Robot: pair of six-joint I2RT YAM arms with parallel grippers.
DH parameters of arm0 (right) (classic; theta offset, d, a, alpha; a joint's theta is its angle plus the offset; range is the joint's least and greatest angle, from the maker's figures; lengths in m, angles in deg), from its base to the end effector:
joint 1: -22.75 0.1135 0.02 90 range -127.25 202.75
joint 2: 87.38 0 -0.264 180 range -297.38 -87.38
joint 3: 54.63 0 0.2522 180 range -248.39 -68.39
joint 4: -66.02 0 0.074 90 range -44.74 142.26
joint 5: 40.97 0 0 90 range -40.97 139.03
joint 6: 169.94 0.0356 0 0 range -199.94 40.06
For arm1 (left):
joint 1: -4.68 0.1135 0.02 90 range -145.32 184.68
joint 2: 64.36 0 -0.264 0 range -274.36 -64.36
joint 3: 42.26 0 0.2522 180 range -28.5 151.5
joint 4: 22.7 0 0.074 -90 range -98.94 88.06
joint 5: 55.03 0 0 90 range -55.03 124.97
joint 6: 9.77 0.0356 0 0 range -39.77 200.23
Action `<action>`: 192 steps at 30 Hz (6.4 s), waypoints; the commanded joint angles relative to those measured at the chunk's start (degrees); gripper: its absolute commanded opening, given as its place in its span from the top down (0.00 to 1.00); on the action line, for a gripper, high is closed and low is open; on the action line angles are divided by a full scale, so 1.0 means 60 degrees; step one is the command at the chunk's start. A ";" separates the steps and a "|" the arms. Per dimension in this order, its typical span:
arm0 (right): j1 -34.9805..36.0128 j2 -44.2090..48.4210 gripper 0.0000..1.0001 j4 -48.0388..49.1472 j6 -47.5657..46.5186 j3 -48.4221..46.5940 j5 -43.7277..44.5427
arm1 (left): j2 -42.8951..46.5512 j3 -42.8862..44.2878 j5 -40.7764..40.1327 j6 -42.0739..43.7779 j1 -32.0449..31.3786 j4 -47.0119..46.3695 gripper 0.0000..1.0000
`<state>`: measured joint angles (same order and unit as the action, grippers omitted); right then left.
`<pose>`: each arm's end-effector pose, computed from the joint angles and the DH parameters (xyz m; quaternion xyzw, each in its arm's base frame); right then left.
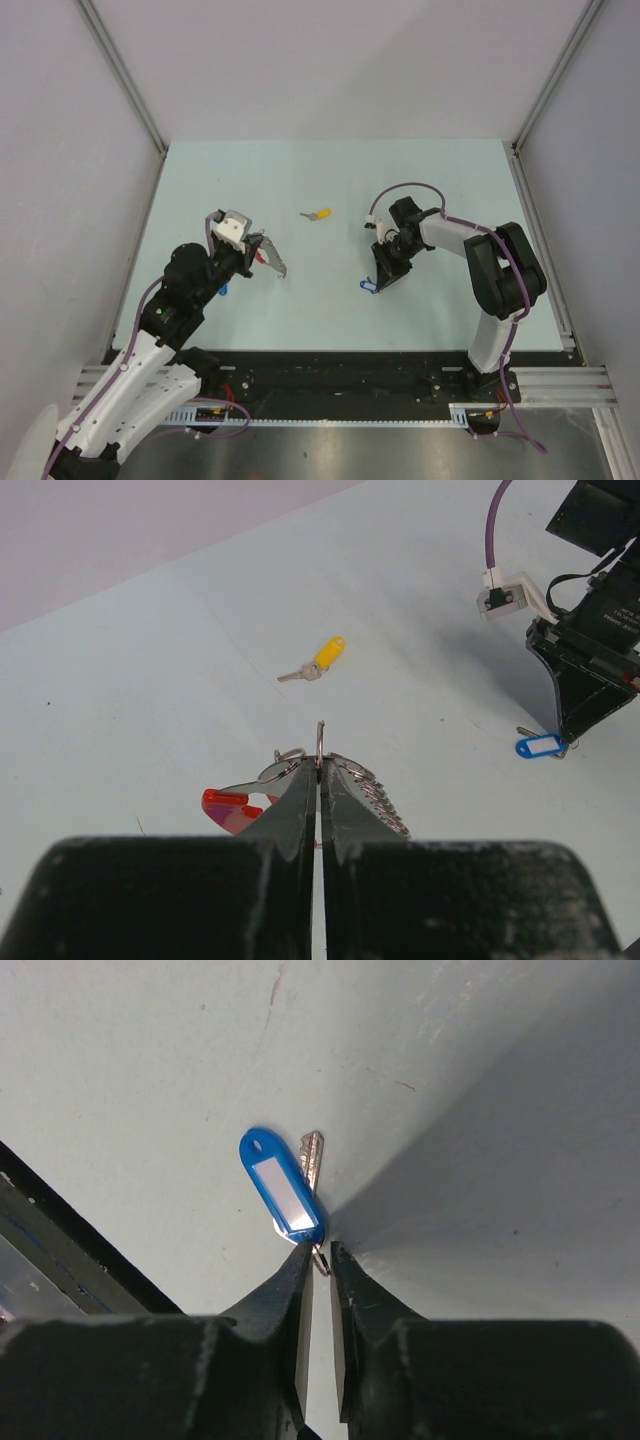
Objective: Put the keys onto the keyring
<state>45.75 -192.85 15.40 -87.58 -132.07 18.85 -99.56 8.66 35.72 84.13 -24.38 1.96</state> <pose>0.3001 0.1468 0.1467 -0.2787 0.9198 0.2695 0.0600 0.1355 -0.0758 0.3170 0.2197 0.7276 -0.1464 0.6331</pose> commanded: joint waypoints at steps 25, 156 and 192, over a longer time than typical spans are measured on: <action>0.2493 0.4246 1.00 0.1600 -0.0543 -0.0197 0.4633 | -0.0007 0.0323 0.0958 -0.0093 0.0038 -0.0264 1.00; 0.6156 0.7881 1.00 0.4562 -0.3854 0.1224 0.2260 | -0.2146 0.1481 0.6671 0.5326 -0.1939 0.0952 1.00; 0.6259 0.7896 1.00 0.4430 -0.3868 0.1238 0.2671 | -0.2322 0.1496 0.6759 0.5224 -0.1954 0.0894 1.00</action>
<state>82.95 -145.47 40.49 -110.46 -121.89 35.46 -113.50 17.25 74.26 114.25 -35.71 8.87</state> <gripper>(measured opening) 0.009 0.008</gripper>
